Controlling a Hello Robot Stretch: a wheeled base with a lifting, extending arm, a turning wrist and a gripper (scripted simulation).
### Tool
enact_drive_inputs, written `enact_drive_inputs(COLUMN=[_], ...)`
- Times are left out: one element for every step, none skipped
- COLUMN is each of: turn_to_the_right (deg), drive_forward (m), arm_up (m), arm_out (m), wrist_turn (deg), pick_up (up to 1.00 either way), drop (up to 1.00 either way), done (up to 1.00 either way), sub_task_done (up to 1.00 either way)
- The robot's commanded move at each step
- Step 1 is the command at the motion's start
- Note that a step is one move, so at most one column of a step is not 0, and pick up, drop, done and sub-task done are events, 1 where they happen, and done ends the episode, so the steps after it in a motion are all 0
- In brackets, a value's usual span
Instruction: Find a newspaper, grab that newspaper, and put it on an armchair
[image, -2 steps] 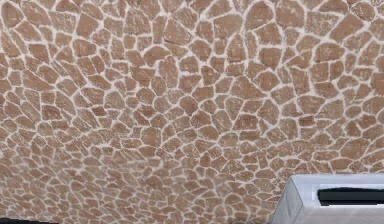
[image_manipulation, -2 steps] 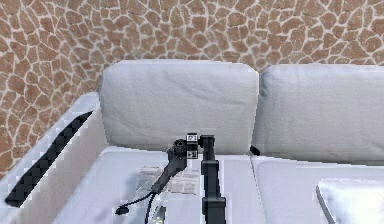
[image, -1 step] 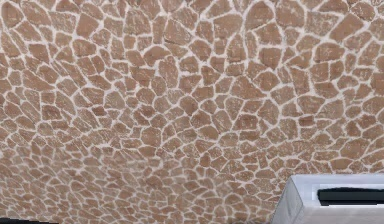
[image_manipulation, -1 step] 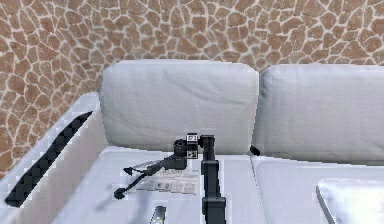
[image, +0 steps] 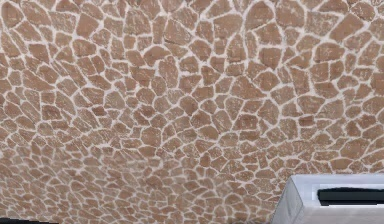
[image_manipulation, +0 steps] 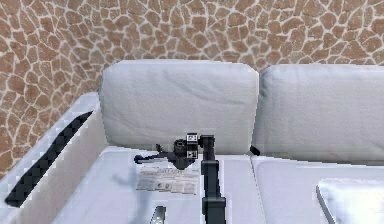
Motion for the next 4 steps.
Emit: enact_drive_inputs(turn_to_the_right=[0.0,0.0,0.0,0.0], drive_forward=[0.0,0.0,0.0,0.0], arm_up=[0.0,0.0,-0.3,0.0], arm_out=[0.0,0.0,0.0,0.0], wrist_turn=[45.0,12.0,0.0,0.0], pick_up=[0.0,0.0,0.0,1.0], drop=[0.0,0.0,0.0,0.0], done=[0.0,0.0,0.0,0.0], sub_task_done=[0.0,0.0,0.0,0.0])
